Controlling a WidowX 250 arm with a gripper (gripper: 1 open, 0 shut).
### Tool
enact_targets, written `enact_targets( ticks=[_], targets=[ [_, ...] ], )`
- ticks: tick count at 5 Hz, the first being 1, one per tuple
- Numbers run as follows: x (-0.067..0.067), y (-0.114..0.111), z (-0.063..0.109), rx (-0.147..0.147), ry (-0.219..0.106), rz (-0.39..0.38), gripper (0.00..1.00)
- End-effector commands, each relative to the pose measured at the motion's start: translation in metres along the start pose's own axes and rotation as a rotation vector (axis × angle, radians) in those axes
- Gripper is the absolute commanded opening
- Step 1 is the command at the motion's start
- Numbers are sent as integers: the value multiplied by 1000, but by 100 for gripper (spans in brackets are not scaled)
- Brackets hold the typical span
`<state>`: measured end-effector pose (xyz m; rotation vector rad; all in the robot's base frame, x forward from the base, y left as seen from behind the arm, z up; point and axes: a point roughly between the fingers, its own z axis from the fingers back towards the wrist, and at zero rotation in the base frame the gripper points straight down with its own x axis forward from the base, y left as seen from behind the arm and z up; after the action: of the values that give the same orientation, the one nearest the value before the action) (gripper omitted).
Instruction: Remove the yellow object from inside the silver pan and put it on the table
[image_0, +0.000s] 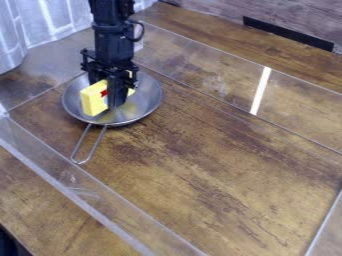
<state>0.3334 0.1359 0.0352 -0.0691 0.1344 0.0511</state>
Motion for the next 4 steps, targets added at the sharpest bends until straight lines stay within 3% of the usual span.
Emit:
enact_targets(
  ticks=[1,4],
  targets=[
    [2,-7,43,33,-105,-18,0],
    [-1,-19,53,18,-118,-43,0]
  ],
)
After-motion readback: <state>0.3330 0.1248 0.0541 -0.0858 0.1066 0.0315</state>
